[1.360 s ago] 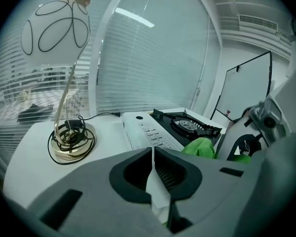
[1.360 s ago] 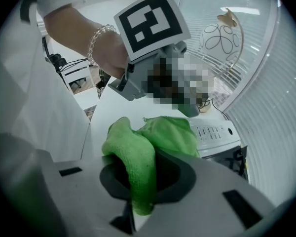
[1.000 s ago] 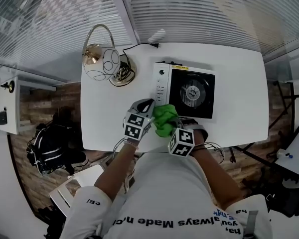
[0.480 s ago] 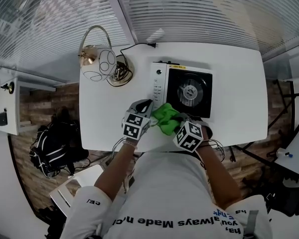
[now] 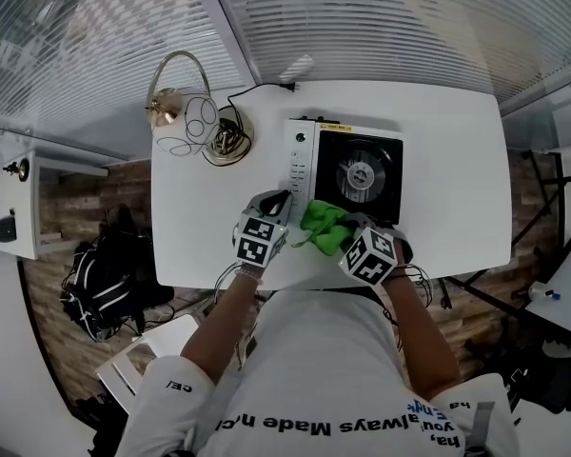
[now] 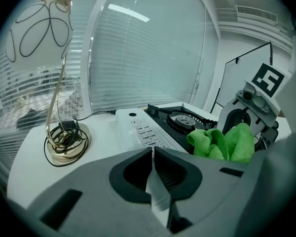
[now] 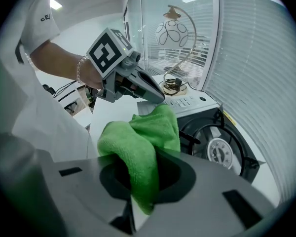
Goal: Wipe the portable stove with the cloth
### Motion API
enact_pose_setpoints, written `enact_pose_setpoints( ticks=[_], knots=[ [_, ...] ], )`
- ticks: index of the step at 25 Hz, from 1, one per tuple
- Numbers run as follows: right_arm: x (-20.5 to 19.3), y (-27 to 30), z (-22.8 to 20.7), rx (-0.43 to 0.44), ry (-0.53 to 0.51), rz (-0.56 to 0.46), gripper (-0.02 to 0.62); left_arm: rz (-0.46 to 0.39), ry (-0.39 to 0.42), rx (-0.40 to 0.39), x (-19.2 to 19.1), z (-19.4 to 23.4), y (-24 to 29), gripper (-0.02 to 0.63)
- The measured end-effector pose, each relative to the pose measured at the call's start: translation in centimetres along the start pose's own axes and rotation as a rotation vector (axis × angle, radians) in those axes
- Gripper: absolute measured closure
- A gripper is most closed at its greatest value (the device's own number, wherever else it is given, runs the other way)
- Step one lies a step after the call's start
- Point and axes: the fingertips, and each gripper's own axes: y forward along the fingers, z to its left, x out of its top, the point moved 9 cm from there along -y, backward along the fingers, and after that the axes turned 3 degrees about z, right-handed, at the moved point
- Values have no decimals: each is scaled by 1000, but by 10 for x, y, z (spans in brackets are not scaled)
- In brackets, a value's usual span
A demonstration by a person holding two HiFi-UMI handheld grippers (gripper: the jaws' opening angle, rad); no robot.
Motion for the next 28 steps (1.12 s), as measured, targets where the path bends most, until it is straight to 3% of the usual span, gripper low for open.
enact_pose_setpoints(
  ticks=[12, 28],
  knots=[
    [-43, -22, -18, -33, 108, 15, 555, 23, 37, 29, 0, -3, 1, 583],
    [-85, -41, -4, -121, 162, 28, 555, 38, 51, 51, 2, -5, 2, 583]
  ],
)
